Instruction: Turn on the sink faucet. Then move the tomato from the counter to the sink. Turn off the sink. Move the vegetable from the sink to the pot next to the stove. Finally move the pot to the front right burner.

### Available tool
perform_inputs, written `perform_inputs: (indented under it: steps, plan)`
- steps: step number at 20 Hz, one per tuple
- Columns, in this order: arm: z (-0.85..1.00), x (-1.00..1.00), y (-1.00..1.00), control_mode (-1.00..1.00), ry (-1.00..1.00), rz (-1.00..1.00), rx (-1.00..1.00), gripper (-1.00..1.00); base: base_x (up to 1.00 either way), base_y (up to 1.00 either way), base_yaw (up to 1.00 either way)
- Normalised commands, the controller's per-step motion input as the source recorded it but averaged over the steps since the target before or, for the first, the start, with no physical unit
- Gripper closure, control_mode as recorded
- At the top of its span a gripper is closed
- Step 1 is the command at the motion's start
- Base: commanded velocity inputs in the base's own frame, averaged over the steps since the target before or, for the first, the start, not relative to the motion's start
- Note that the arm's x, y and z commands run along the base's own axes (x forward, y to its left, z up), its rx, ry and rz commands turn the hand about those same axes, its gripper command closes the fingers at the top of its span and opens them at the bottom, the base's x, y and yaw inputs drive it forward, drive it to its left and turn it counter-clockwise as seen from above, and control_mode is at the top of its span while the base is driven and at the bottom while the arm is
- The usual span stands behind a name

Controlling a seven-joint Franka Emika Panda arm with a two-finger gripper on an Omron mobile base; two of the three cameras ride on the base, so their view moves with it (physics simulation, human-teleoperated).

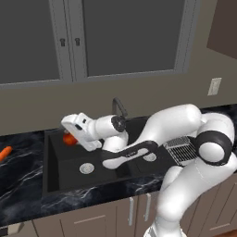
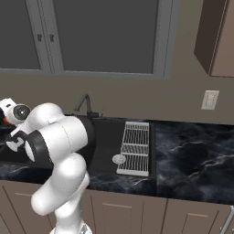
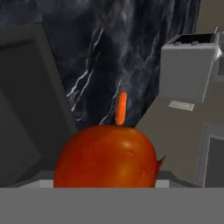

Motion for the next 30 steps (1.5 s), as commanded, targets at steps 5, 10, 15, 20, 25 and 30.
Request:
perform_inputs:
  steps: [5, 10, 15, 20, 25, 30]
  plan:
    - [0.61, -0.28, 0.00, -1.00, 0.29, -0.16, 0.33, 1.00, 0.00, 0.00, 0.00]
    - [0.55, -0.25, 0.02, -1.00, 0.33, -0.14, 0.33, 1.00, 0.00, 0.00, 0.00]
    - [0.23, -0.14, 0.03, -1.00, 0.25, -0.12, 0.31, 1.00, 0.00, 0.00, 0.00]
    - [0.07, -0.18, -0.04, -1.00, 0.09, 0.01, 0.46, 1.00, 0.00, 0.00, 0.00]
    - [0.26, -0.37, 0.00, -1.00, 0.18, 0.00, 0.43, 1.00, 0.00, 0.00, 0.00]
    - [0.47, -0.46, 0.00, -1.00, 0.11, 0.03, 0.31, 1.00, 0.00, 0.00, 0.00]
